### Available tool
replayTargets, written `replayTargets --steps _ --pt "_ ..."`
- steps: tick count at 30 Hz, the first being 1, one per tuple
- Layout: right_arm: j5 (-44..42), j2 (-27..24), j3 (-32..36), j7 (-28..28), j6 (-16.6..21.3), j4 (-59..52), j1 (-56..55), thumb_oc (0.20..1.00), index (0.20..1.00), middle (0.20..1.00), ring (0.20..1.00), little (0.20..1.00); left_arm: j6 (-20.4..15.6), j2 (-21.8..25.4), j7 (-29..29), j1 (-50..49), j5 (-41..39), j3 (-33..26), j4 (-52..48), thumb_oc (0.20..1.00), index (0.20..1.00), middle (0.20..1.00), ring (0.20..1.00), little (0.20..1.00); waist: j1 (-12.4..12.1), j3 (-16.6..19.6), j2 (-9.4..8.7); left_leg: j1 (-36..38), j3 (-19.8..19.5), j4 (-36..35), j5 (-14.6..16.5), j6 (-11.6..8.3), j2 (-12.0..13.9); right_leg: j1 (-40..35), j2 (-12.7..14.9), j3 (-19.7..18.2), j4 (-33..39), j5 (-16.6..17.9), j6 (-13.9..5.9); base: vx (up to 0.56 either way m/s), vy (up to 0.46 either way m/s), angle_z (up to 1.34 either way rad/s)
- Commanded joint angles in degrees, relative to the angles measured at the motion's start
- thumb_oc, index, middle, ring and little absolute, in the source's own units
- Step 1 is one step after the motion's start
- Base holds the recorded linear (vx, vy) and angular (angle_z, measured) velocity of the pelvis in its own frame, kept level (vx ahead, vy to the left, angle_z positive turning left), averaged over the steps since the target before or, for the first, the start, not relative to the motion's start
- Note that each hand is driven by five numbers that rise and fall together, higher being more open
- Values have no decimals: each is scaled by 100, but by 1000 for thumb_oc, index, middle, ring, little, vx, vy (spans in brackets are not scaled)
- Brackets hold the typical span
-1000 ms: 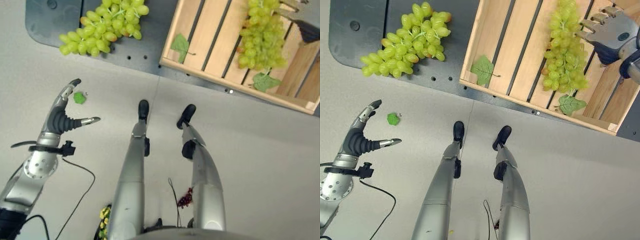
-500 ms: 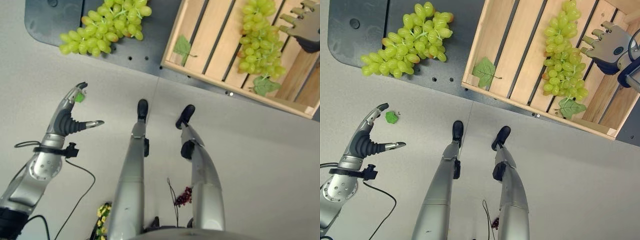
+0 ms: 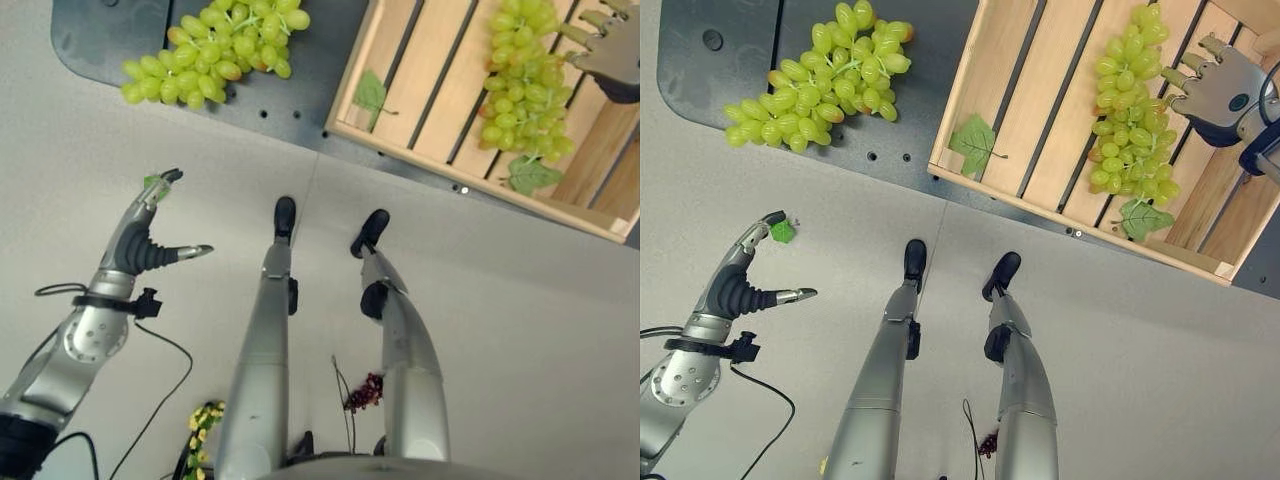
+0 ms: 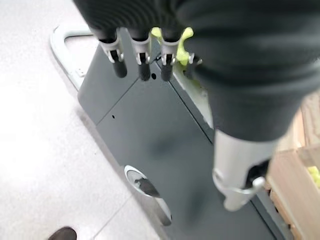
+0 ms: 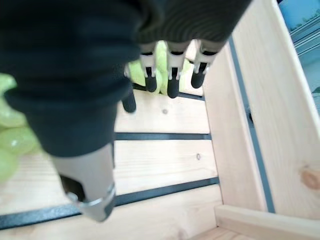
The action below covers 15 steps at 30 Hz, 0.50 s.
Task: Pick up the fruits from the basket on one side to the basket on the other side
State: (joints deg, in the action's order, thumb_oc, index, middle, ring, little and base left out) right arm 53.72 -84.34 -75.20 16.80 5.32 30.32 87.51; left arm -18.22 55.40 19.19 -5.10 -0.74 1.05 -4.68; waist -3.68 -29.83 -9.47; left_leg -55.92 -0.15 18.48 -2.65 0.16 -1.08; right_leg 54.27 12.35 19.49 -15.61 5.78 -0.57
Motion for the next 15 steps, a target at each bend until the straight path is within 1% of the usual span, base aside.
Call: replayTargets --steps 1,3,4,6,8,9,10,11,15 --pt "-295 -431 -501 305 -226 222 147 1000 1000 1000 1000 1000 -308 163 143 -316 124 -487 -447 1000 1000 1000 1000 1000 -78 3 -401 593 -248 -274 439 -68 -6 77 510 -27 -338 124 -924 0 0 0" --pt "-541 -561 -501 535 -159 128 284 1000 1000 1000 1000 1000 -351 206 169 -371 88 -532 -467 1000 1000 1000 1000 1000 -58 3 -456 602 -248 -264 444 -77 5 59 499 -30 -321 131 -924 0 0 0" --pt "-547 -567 -501 537 -156 123 284 1000 1000 1000 1000 1000 -353 207 168 -373 86 -535 -468 1000 1000 1000 1000 1000 -59 3 -459 601 -247 -266 443 -77 5 60 498 -31 -319 131 -924 0 0 0" --pt "-553 -721 -501 562 -74 -161 288 1000 1000 1000 1000 1000 -371 340 148 -426 80 -569 -500 1000 1000 1000 1000 1000 -63 3 -559 596 -250 -250 451 -82 20 52 493 -23 -324 127 -923 0 0 0" --pt "-593 -788 -501 566 -46 -296 286 1000 1000 1000 1000 1000 -373 351 159 -464 83 -584 -517 1000 1000 1000 1000 1000 -61 3 -593 596 -247 -248 455 -84 21 51 485 -26 -324 128 -924 0 0 0" --pt "-660 -923 -501 669 30 -459 305 1000 1000 1000 1000 1000 -382 406 133 -494 81 -600 -559 1000 1000 1000 1000 1000 -25 3 -656 618 -241 -258 458 -90 29 19 474 -20 -306 126 -924 0 0 0" --pt "-659 -923 -501 673 31 -455 302 1000 1000 1000 1000 1000 -381 408 131 -496 78 -601 -562 1000 1000 1000 1000 1000 -27 3 -656 620 -241 -260 457 -90 30 17 474 -20 -306 126 -924 0 0 0" --pt "-719 -958 -501 815 37 -399 317 1000 1000 1000 1000 1000 -395 418 136 -488 70 -567 -597 1000 1000 1000 1000 1000 -6 3 -672 623 -239 -264 453 -95 36 -3 470 -8 -299 122 -926 0 0 0" --pt "-717 -997 -501 925 61 -360 254 1000 1000 1000 1000 1000 -420 485 134 -477 32 -556 -614 1000 1000 1000 1000 1000 0 3 -707 649 -243 -287 453 -103 45 -29 453 -4 -277 118 -920 0 0 0"
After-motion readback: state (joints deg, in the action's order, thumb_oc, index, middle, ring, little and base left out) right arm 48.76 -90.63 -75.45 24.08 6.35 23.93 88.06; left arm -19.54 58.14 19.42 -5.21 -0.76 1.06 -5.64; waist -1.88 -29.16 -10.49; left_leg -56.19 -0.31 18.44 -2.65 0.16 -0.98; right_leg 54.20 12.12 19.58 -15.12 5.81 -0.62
